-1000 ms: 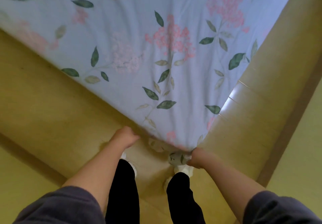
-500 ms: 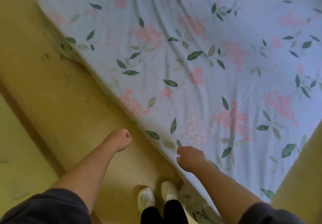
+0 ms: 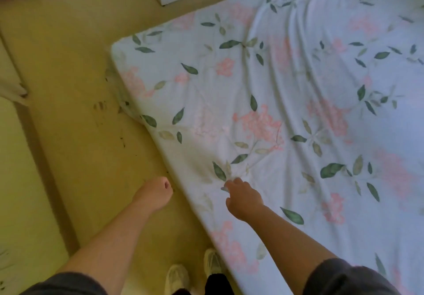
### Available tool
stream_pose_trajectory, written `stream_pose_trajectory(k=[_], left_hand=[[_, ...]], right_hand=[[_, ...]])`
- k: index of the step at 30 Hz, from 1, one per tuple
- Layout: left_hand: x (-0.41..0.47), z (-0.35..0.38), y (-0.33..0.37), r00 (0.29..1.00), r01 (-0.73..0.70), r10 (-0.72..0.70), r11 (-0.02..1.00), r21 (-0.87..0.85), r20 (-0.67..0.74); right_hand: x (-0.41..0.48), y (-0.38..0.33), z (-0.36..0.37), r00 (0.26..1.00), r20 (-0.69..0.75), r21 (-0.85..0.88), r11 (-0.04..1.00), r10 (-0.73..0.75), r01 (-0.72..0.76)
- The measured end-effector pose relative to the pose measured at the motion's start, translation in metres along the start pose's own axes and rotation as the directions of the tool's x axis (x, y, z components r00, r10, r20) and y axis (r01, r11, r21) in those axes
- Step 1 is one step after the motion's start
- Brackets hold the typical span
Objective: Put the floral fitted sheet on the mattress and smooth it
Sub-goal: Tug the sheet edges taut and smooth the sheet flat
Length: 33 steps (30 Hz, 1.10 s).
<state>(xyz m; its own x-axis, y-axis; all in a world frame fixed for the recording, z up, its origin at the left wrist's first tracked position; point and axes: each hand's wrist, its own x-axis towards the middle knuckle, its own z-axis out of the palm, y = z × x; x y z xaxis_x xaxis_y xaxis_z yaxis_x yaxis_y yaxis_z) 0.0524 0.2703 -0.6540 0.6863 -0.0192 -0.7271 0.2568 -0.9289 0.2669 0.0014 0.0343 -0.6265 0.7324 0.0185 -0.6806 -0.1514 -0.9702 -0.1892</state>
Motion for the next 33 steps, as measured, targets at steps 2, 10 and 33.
stream_pose_trajectory(k=[2, 10, 33], left_hand=[[0.027, -0.031, -0.007, 1.000, 0.008, -0.008, 0.999, -0.044, -0.020], [0.233, -0.220, -0.055, 0.960, 0.051, -0.080, 0.992, -0.116, -0.269], [0.454, -0.425, -0.126, 0.959, -0.127, 0.265, 0.725, 0.677, -0.104]], right_hand=[[0.037, -0.026, -0.029, 0.999, -0.018, -0.009, 1.000, -0.029, 0.029], [0.252, -0.179, -0.157, 0.940, -0.279, -0.021, 0.980, -0.194, 0.196], [0.470, -0.355, -0.237, 0.913, -0.346, -0.047, 0.975, -0.218, 0.215]])
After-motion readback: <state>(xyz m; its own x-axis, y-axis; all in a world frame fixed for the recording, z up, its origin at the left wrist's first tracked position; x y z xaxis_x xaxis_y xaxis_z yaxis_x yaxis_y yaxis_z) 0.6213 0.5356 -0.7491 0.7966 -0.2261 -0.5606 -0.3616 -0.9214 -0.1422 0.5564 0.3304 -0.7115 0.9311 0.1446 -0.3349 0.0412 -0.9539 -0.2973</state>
